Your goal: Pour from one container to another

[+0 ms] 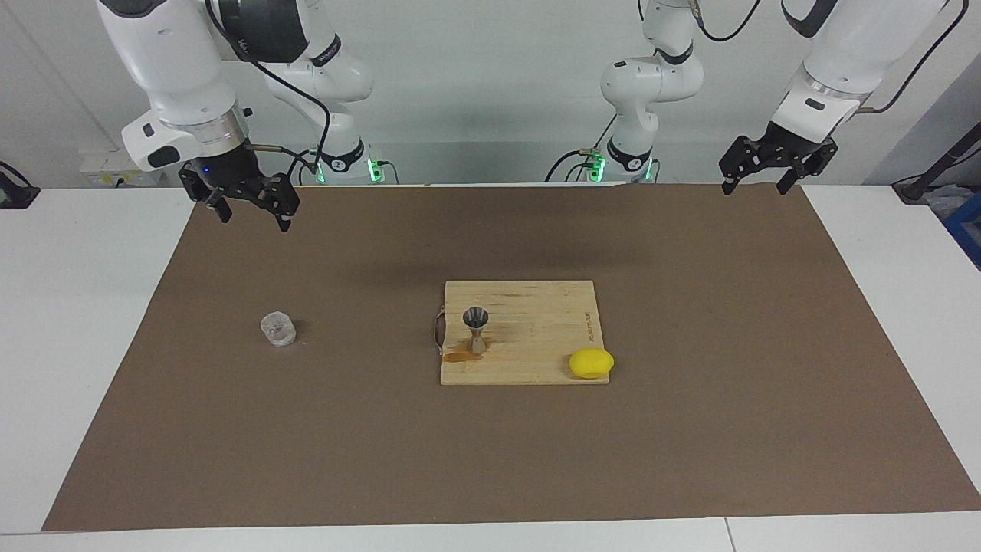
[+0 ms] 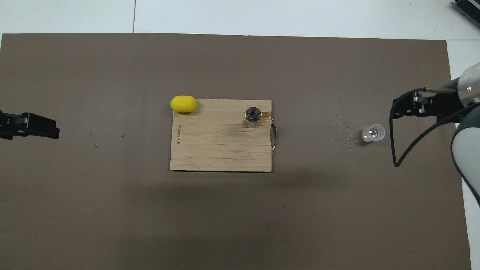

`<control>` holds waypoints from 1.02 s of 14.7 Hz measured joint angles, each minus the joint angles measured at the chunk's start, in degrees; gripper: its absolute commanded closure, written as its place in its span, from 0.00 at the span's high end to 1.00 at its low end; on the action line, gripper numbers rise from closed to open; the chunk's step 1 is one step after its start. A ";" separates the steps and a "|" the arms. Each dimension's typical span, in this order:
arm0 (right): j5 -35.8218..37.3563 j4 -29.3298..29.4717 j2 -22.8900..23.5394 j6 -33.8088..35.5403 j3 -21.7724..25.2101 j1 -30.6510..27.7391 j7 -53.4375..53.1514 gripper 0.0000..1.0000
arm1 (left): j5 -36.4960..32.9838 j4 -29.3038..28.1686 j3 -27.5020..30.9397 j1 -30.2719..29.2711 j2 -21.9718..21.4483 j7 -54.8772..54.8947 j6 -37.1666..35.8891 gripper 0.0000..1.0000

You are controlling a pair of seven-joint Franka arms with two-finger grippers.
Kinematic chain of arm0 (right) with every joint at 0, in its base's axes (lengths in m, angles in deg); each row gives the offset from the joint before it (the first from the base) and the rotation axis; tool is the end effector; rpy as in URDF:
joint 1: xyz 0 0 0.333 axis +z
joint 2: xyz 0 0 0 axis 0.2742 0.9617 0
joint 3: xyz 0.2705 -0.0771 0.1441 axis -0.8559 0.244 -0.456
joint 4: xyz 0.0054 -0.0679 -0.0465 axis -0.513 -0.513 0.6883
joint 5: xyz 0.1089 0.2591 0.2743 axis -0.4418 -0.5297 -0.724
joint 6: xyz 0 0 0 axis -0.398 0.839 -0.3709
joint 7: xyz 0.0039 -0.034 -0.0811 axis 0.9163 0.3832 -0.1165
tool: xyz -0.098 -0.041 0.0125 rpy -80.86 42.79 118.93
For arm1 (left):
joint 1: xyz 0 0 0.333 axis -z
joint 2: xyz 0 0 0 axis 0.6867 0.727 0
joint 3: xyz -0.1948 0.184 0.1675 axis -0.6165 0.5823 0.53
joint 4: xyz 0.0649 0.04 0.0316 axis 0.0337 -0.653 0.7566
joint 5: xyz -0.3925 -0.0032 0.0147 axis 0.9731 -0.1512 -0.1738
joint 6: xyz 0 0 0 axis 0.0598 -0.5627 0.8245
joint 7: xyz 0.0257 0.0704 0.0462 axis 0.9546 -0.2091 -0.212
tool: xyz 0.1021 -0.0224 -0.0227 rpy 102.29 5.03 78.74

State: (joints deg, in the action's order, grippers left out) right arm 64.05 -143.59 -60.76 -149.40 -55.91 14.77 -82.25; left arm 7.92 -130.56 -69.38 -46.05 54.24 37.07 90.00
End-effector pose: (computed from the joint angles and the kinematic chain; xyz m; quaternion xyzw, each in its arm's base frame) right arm 0.5662 0.0344 0.6140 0.9964 -0.0812 0.0026 0.0229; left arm 0.5254 -0.0370 0.6387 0.9994 -0.0265 -0.0195 0.0068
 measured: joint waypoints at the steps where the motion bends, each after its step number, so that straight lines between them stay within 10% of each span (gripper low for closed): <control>1: -0.21 0.00 0.01 -0.82 0.00 0.00 0.30 1.00 | 0.00 0.00 0.00 0.00 0.00 0.00 0.00 1.00; 15: -1.78 -1.52 -0.09 0.40 5.62 4.07 1.99 1.00 | 0.00 0.00 0.00 0.00 0.00 0.00 0.00 1.00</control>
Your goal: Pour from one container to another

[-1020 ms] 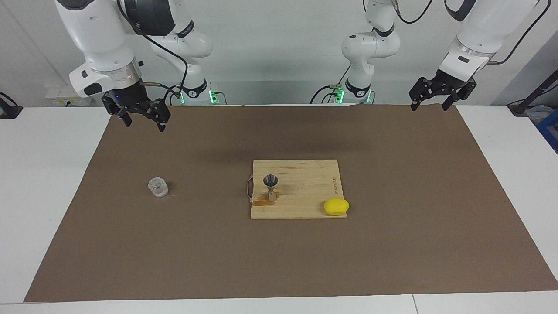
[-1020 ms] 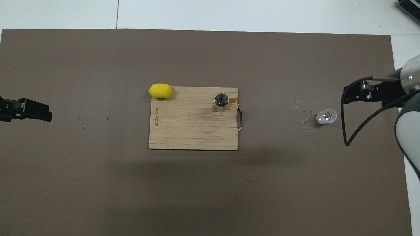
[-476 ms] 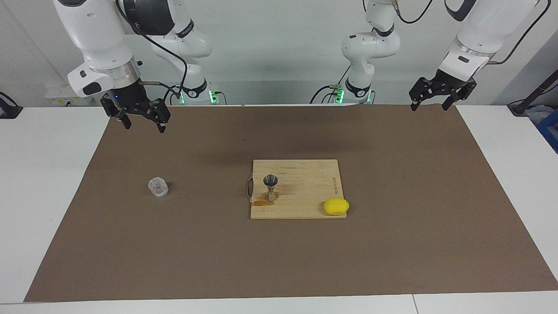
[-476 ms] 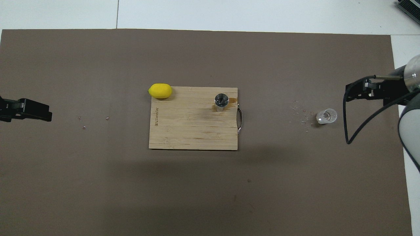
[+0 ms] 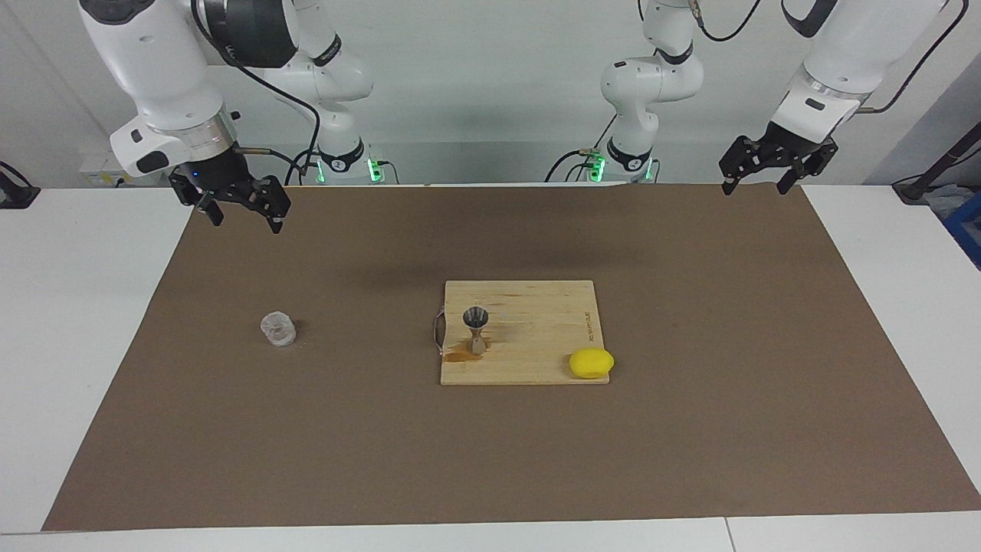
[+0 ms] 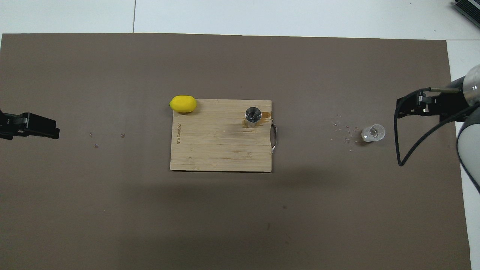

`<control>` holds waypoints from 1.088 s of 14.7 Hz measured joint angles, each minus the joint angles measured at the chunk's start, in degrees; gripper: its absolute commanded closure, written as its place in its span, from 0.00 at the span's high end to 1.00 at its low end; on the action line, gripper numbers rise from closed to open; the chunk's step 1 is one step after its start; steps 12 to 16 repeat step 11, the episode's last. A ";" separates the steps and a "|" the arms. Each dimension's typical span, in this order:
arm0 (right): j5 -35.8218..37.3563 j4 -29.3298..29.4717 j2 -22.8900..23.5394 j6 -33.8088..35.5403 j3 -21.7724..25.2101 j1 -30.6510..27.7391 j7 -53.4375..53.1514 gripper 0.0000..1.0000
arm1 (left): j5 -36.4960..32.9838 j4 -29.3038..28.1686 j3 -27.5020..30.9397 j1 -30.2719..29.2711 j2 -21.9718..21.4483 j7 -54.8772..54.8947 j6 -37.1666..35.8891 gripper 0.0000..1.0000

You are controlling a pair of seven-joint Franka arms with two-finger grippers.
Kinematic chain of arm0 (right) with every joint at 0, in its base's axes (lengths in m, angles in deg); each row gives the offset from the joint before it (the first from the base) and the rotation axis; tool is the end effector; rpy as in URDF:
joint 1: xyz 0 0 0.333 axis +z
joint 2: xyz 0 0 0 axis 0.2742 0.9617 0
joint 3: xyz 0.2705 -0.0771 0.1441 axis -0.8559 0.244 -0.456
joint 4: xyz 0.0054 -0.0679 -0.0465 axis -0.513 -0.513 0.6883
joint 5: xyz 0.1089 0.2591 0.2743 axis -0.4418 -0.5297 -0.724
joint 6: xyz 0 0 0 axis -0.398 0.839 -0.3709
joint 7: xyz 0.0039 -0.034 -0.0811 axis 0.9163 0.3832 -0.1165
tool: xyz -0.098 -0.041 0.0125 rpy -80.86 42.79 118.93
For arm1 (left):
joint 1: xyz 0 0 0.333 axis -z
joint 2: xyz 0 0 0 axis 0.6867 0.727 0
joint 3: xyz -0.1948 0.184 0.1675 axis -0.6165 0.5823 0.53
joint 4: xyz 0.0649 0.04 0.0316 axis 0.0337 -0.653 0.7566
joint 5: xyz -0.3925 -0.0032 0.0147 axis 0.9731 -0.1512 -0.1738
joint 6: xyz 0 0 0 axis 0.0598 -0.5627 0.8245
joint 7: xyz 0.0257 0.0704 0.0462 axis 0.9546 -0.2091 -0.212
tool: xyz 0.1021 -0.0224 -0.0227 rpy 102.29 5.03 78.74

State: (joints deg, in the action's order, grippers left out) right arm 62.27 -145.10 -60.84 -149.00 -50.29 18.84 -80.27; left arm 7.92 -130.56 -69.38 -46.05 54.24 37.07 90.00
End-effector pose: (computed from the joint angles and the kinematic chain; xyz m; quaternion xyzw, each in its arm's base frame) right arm 0.5647 0.0233 0.6016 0.9968 -0.0776 -0.0157 0.0113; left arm 0.5254 -0.0370 0.6387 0.9994 -0.0265 -0.0195 0.0068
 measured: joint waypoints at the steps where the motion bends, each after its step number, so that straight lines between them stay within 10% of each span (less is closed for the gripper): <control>1: -0.57 -0.15 -0.06 0.00 0.00 0.09 0.01 1.00 | 0.00 0.00 0.00 0.00 0.00 0.00 0.00 1.00; 16: -1.02 -2.02 -0.95 -0.26 -0.05 0.60 0.18 1.00 | 0.00 0.00 0.00 0.00 0.00 0.00 0.00 1.00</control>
